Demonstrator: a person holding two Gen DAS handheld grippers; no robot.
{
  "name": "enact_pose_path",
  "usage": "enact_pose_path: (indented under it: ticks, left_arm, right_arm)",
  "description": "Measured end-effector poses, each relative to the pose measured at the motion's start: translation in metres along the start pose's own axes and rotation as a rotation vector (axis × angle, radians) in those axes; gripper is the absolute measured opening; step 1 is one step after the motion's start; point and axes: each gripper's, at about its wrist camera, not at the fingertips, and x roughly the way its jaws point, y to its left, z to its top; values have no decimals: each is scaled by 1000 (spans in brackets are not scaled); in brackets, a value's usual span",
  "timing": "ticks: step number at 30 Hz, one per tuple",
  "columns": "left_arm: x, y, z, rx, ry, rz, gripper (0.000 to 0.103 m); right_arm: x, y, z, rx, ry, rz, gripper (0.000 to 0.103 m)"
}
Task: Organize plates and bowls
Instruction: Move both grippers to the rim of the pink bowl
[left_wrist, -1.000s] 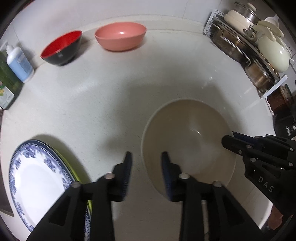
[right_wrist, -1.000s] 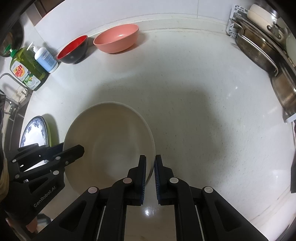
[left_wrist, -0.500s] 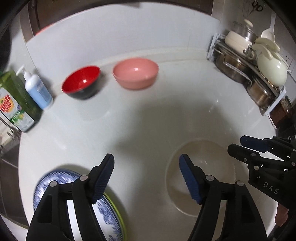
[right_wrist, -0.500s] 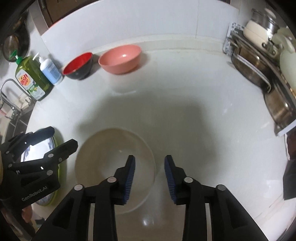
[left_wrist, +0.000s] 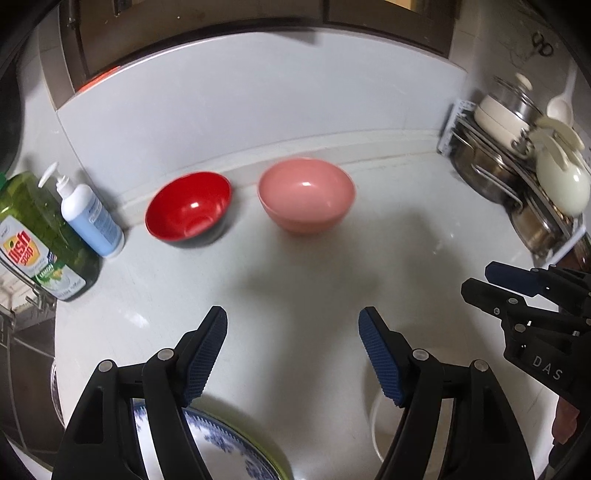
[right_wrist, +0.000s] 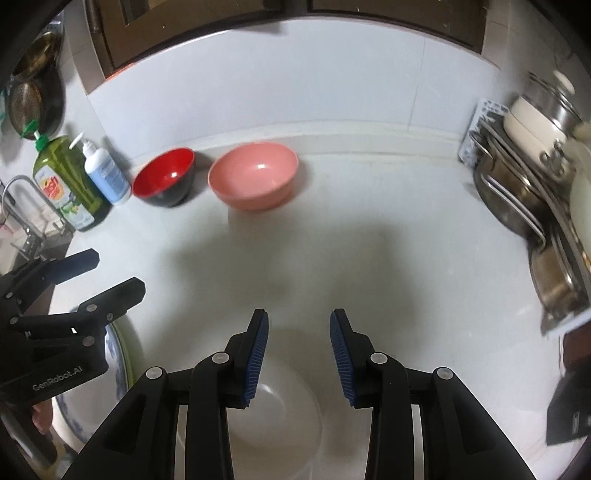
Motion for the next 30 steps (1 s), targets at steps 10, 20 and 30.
enact_pose_path:
  ticks: [10, 20, 30]
  left_arm:
    - [26, 20, 46, -57, -10, 0, 73]
    - [69, 30, 86, -132, 11, -37, 73]
    - [122, 42, 105, -198, 99, -70, 68]
  right_arm:
    - [29, 8, 55, 7, -1, 46, 36]
    - [68, 3, 99, 40, 13, 84, 36]
    - [113, -10, 129, 78, 64, 92, 36]
